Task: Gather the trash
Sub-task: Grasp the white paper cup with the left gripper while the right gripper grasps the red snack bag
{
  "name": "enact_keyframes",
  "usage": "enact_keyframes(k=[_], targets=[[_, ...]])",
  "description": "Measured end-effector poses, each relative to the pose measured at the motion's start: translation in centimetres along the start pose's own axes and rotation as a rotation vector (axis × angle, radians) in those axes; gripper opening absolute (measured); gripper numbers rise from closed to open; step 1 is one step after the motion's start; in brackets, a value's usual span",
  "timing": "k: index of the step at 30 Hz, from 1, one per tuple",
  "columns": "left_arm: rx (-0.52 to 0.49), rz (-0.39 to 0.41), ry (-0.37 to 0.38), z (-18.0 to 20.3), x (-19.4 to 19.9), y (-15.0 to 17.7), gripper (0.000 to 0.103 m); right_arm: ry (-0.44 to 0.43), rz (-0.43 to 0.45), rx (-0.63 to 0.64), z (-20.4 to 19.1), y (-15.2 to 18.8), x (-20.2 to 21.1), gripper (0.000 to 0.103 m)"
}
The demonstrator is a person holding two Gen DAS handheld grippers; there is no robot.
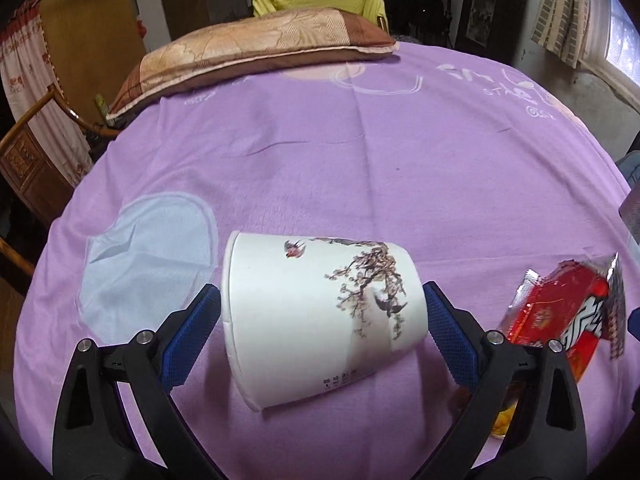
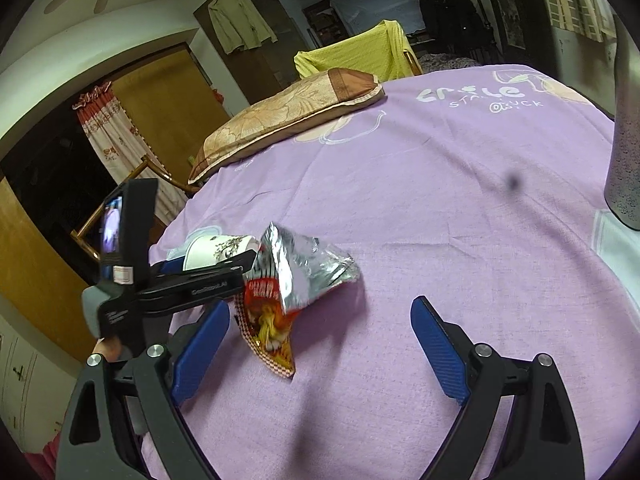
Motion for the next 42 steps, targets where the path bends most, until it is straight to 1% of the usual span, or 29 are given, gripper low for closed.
enact_keyframes(k=[3,5,7,10,12,13,14,20,22,25,27,30,32,35,39,40,41,42], targets=[[0.048,-0.045,0.047,-1.0,-1.0,0.1,0.097,0.005,-0.010,0.012,-0.2,0.1,-0.2,0.091],[0.060,-0.081,0.034,-1.4,-1.8,0.3,0.097,0.007,-0.017,0.016,-0.3,0.3,-0.3,0.091],[0.027,-0.062,-0.012,-1.0,-1.7,0.4,0.098,0.005,-0.024,0.016,-0.4,0.4,-0.4,0.091],[0.018,-0.041,-0.042,-0.6,-1.5,0.5,0.098,0.007,-0.035,0.019,-0.4,0.4,-0.6,0.091],[0.024,-0.043,-0.030,-0.7,-1.5,0.5,0.098,0.012,-0.043,0.024,-0.5,0.5,-0.8,0.091],[0.045,-0.053,-0.002,-1.1,-1.7,0.5,0.098,0.017,-0.048,0.028,-0.6,0.5,-0.9,0.091],[0.053,-0.053,0.006,-1.3,-1.7,0.4,0.098,0.022,-0.051,0.031,-0.6,0.5,-1.0,0.091],[0.050,-0.048,-0.004,-1.1,-1.7,0.5,0.098,0.037,-0.070,0.041,-0.9,0.7,-1.6,0.091],[0.051,-0.048,-0.004,-1.1,-1.7,0.5,0.098,0.020,-0.099,0.045,-1.2,0.7,-2.2,0.093],[0.051,-0.047,-0.004,-1.1,-1.7,0.5,0.098,-0.029,-0.146,0.037,-1.8,0.5,-3.4,0.093],[0.051,-0.048,-0.004,-1.1,-1.7,0.5,0.098,-0.037,-0.169,0.035,-2.2,0.2,-4.0,0.093],[0.051,-0.048,-0.004,-1.1,-1.7,0.5,0.098,-0.025,-0.210,0.050,-3.1,-0.3,-5.2,0.093],[0.051,-0.048,-0.004,-1.1,-1.7,0.5,0.098,-0.002,-0.228,0.071,-3.7,-0.5,-5.9,0.093],[0.051,-0.048,-0.004,-1.1,-1.7,0.5,0.098,0.022,-0.232,0.086,-4.0,-0.6,-6.6,0.093],[0.052,-0.047,-0.004,-1.1,-1.7,0.5,0.098,0.028,-0.234,0.068,-3.4,-0.7,-7.3,0.093],[0.052,-0.047,-0.004,-1.1,-1.7,0.5,0.098,0.030,-0.225,0.070,-3.3,-0.7,-7.3,0.091],[0.051,-0.047,-0.003,-1.1,-1.7,0.5,0.098,0.033,-0.213,0.077,-3.2,-0.8,-7.2,0.083],[0.051,-0.047,-0.003,-1.1,-1.7,0.5,0.098,0.033,-0.202,0.084,-3.1,-0.9,-7.1,0.052]])
Point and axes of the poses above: each gripper's, at about its wrist camera, not at the fingertips, and x roughly against the way its jaws point, z to its right, y to its underside, the point moved 2 cm from there along -x, roughly the way its jaws point, and after that the axes turned 8 degrees about -z, right-handed, at the moved point
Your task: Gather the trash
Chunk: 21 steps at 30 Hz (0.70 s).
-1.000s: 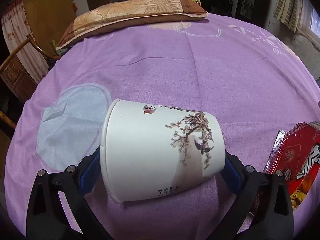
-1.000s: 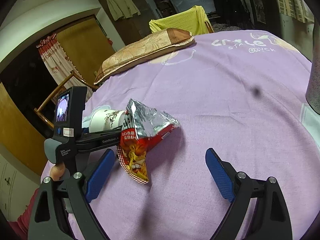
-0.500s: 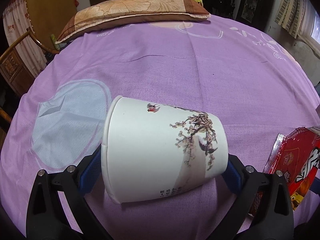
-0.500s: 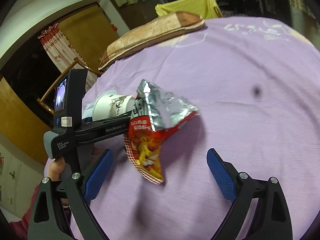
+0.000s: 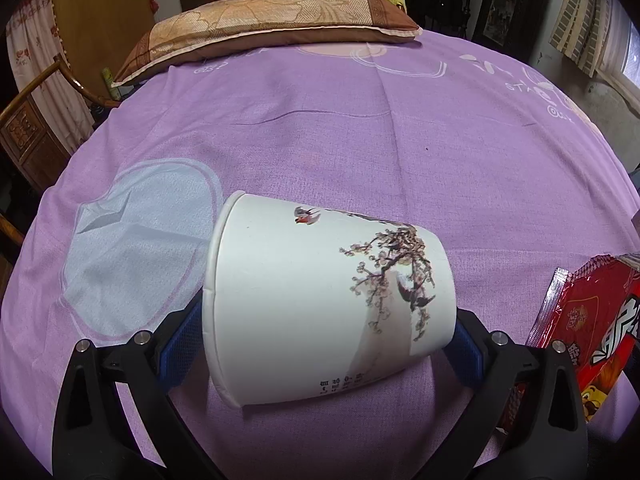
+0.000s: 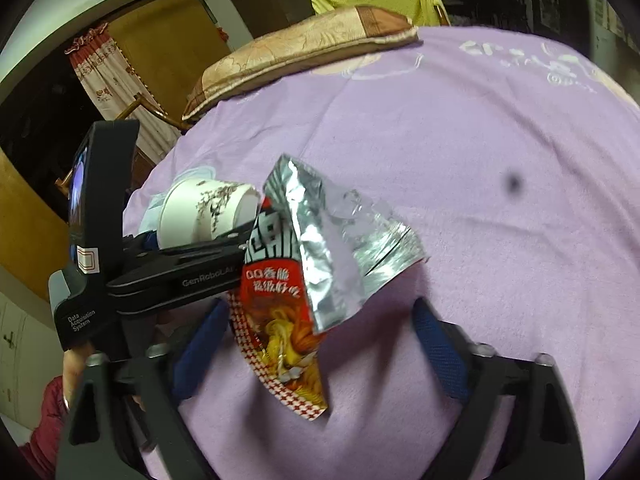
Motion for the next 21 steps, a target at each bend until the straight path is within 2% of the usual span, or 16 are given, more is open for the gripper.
enact_keyframes(k=[1,3,8,17,21], targets=[[0.000,0.000,0.000,0.0,0.0,0.0,0.098,-0.018,0.010,0.009,0.0,-0.1,0.3,0.040],[0.001,0.000,0.001,0.0,0.0,0.0,0.098,-0.029,0.039,-0.010,0.5,-0.3,1.0,0.040],[0.000,-0.001,-0.002,-0.1,0.1,0.1,0.098,0.068,0.141,-0.015,1.3,-0.3,3.1,0.039],[-0.036,0.018,-0.042,0.5,0.5,0.2,0.097,0.032,0.106,-0.078,2.9,-0.2,3.0,0.041],[-0.061,0.032,-0.055,0.9,0.7,0.2,0.097,0.042,0.099,-0.086,3.0,-0.4,2.7,0.041]])
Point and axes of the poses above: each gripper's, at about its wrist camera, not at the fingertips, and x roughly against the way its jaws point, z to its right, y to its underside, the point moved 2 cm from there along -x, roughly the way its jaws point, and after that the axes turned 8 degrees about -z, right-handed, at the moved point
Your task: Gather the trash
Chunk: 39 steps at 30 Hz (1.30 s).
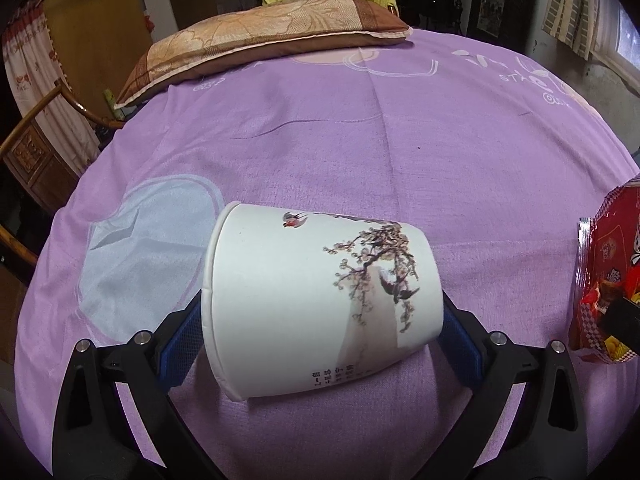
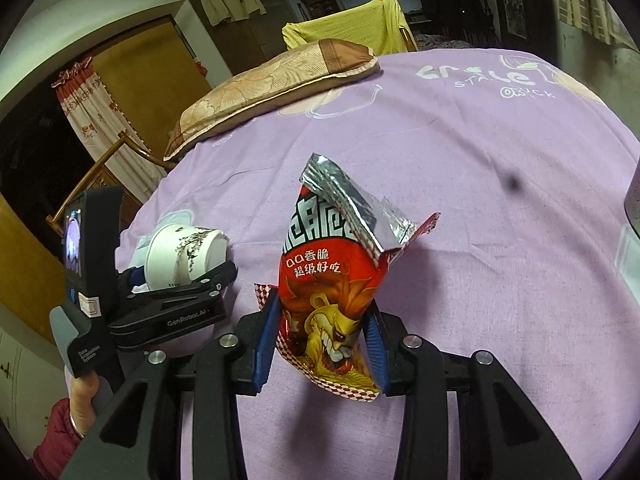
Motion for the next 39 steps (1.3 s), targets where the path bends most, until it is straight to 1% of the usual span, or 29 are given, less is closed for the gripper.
enact_keyframes(k=[3,5,6,7,8,9,10,12,14,17,18,20,23,26,29,31,34,36,38,39], targets=[[-0.007,0.020,0.000,0.1,0.4,0.0,0.097,0.009,-0.009,-0.003,0.1,0.0,-0.2,0.042],[-0.009,0.029,0.001,0.2,0.6,0.0,0.096,0.012,-0.013,-0.013,0.3,0.1,-0.3,0.049],[-0.009,0.034,0.004,0.2,0.7,0.0,0.096,0.015,-0.016,-0.019,0.4,0.0,-0.4,0.054],[-0.009,0.038,0.005,0.3,0.8,0.0,0.096,0.018,-0.021,-0.027,0.6,0.0,-0.5,0.055],[-0.008,0.043,0.006,0.2,0.9,0.0,0.094,0.014,-0.022,-0.033,0.7,0.1,-0.5,0.055],[-0.007,0.047,0.009,0.2,1.0,-0.1,0.091,0.011,-0.020,-0.036,0.8,0.1,-0.5,0.051],[-0.007,0.050,0.022,0.2,1.1,-0.1,0.083,0.009,-0.016,-0.035,0.8,0.1,-0.5,0.042],[0.001,0.055,0.045,0.1,1.3,-0.1,0.082,-0.003,0.009,-0.034,0.8,0.0,0.0,0.039],[0.012,0.084,0.052,-0.2,2.0,-0.2,0.081,0.012,0.063,-0.017,0.5,-0.1,1.0,0.039],[0.025,0.148,0.050,-0.6,3.7,0.1,0.081,0.030,0.112,0.011,-0.1,-0.1,2.1,0.039],[0.035,0.179,0.049,-0.9,4.6,0.4,0.081,0.029,0.122,0.015,-0.1,-0.1,2.4,0.039],[0.059,0.212,0.053,-1.5,6.0,1.0,0.081,0.018,0.131,0.021,-0.3,-0.1,2.8,0.039],[0.103,0.249,0.041,-2.8,8.7,2.7,0.081,-0.018,0.136,0.028,-0.6,0.1,3.4,0.039],[0.129,0.290,-0.013,-3.9,11.7,4.7,0.081,-0.055,0.154,0.051,-1.3,0.4,4.3,0.039],[0.158,0.320,-0.049,-4.8,14.5,6.7,0.081,-0.089,0.168,0.080,-2.2,0.7,4.9,0.039],[0.178,0.337,-0.082,-5.6,16.4,8.6,0.076,-0.124,0.166,0.099,-2.9,1.0,5.2,0.039],[0.221,0.343,-0.127,-7.0,18.6,11.8,0.075,-0.168,0.164,0.143,-4.3,1.7,5.6,0.039],[0.260,0.333,-0.124,-8.0,19.5,13.9,0.075,-0.185,0.166,0.174,-5.5,2.3,5.9,0.039],[0.286,0.307,-0.083,-8.4,18.9,14.8,0.075,-0.197,0.163,0.203,-6.7,2.8,5.8,0.039],[0.288,0.277,-0.055,-8.4,17.9,14.9,0.074,-0.197,0.158,0.207,-7.0,2.9,5.6,0.039]])
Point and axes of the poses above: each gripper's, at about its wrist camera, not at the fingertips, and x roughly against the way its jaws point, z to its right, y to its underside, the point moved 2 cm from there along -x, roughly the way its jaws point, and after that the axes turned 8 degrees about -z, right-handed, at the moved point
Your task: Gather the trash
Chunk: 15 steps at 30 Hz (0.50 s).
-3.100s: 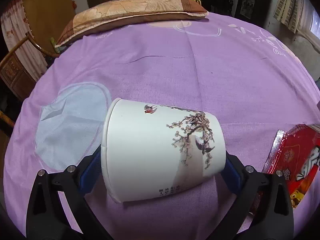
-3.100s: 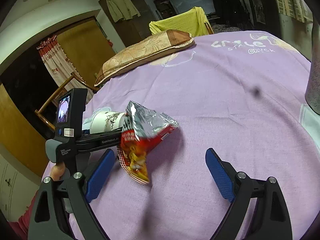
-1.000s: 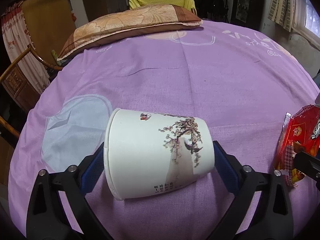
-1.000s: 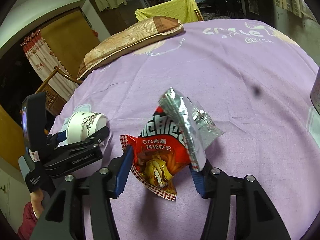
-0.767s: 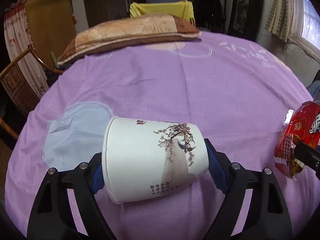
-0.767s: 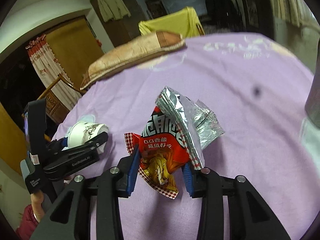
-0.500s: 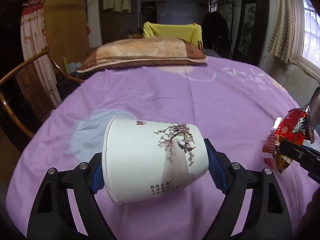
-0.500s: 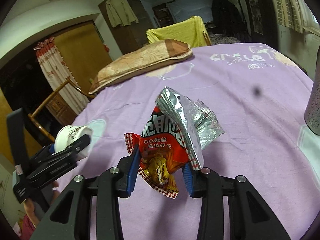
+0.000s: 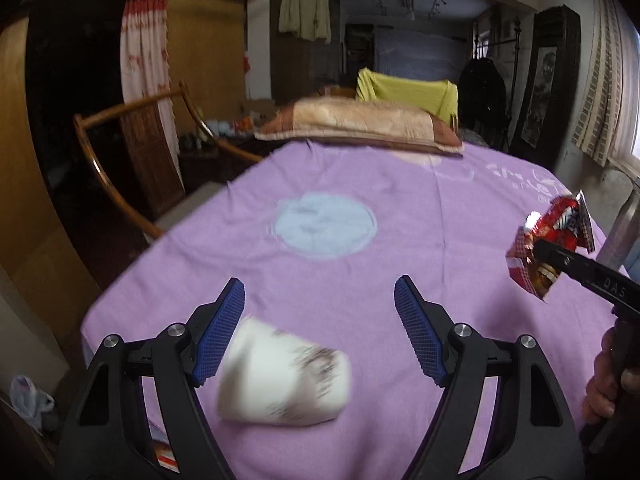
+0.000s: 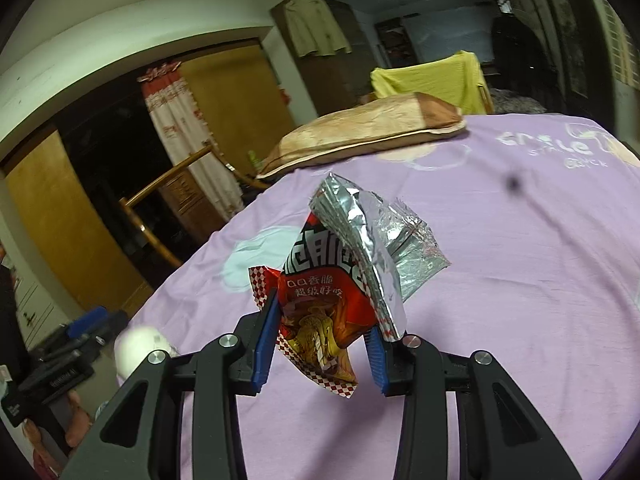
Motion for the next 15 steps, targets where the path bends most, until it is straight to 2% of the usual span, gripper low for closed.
enact_keyframes(k=[4,6,8,15], targets=[[0.004,-0.032,0.065,0.3,-1.6,1.1,0.075,-0.006,-0.018,0.003,-0.9,0.8,0.3,0.041],[-0.013,-0.044,0.086,0.3,-2.1,1.3,0.082,0.012,-0.008,0.012,-1.0,1.0,0.6,0.041],[-0.013,-0.031,0.062,-0.6,-2.0,1.9,0.092,0.017,-0.012,0.005,-0.6,1.2,0.7,0.041],[0.014,-0.044,0.011,-3.6,-1.3,5.1,0.096,-0.035,-0.070,-0.017,-0.1,1.4,-1.1,0.041]])
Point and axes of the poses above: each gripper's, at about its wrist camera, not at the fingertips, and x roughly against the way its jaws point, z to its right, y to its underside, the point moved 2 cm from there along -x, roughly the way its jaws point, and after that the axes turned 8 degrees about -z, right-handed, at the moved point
